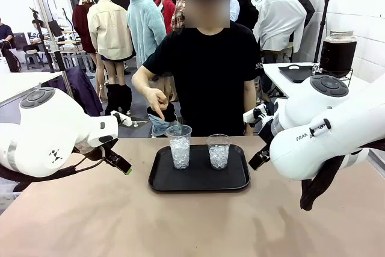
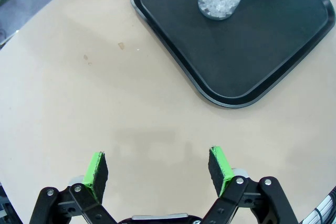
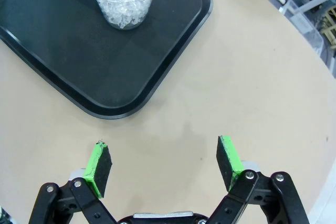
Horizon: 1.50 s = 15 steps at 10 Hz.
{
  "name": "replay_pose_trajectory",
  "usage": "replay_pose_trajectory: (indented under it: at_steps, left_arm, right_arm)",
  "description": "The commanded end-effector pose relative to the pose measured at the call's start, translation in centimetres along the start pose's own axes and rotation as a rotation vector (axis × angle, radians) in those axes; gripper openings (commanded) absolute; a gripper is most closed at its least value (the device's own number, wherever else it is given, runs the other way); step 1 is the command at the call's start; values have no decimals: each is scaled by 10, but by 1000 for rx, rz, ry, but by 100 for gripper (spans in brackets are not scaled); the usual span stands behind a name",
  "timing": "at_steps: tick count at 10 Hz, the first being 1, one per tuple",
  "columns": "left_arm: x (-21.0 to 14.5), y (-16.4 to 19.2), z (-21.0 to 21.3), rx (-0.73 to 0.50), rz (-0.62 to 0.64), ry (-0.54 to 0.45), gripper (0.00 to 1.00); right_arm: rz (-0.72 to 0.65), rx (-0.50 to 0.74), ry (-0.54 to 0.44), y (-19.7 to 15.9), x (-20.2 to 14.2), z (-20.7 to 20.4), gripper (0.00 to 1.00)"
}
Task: Pour the drink into the iced cup.
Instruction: Pick up the iced cup indicated by the human and present it to them.
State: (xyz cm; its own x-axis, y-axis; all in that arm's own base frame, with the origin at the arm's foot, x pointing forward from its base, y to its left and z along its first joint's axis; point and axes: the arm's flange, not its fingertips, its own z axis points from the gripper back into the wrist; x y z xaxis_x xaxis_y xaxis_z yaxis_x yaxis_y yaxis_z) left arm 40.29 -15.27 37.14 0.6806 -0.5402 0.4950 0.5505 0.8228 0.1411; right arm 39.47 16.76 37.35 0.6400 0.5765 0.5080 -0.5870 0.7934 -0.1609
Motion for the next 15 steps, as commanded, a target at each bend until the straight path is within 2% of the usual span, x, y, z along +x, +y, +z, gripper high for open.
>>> replay_pose_trajectory:
  at_steps: [1, 15]
  left_arm:
    - [0, 1, 0, 0, 3, 0, 100]
    - [0, 1, 0, 0, 3, 0, 100]
  right_arm:
    - [-1, 0, 0, 0, 0, 0, 100]
    - [-1, 0, 0, 0, 0, 0, 100]
